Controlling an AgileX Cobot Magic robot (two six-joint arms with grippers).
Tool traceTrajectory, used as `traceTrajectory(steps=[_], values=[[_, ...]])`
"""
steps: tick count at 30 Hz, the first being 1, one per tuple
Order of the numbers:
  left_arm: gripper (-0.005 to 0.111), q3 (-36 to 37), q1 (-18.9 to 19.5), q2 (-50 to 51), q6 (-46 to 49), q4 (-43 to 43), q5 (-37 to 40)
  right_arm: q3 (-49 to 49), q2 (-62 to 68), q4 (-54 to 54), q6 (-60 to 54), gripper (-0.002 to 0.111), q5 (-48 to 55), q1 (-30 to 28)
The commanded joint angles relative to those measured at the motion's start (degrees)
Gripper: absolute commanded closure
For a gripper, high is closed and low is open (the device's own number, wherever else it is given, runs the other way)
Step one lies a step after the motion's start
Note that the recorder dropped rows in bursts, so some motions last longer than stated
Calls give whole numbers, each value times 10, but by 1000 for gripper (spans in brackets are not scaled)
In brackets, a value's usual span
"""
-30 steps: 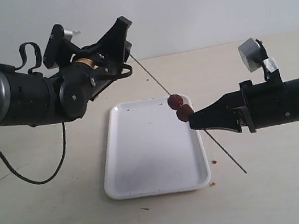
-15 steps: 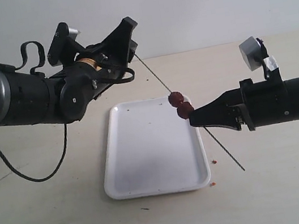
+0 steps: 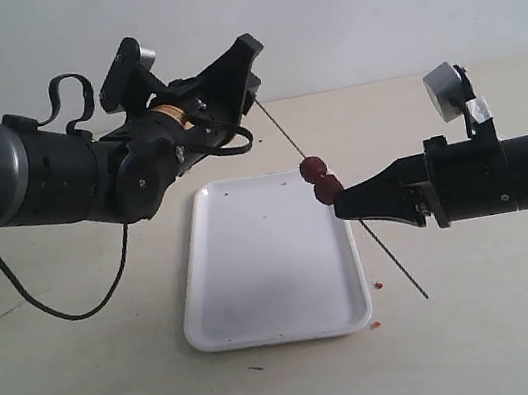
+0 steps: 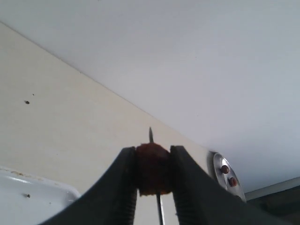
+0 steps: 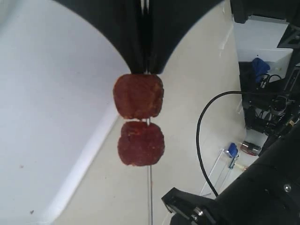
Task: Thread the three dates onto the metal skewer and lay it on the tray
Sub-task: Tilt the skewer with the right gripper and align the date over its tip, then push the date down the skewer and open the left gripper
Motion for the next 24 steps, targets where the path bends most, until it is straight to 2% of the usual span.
traceTrajectory(steps=[1,24], values=[[80,1,-9,4,3,11,-1,2,1,6,-11,108,3,1],[80,1,-77,4,37,24,16,-47,1,6,-8,108,4,1]])
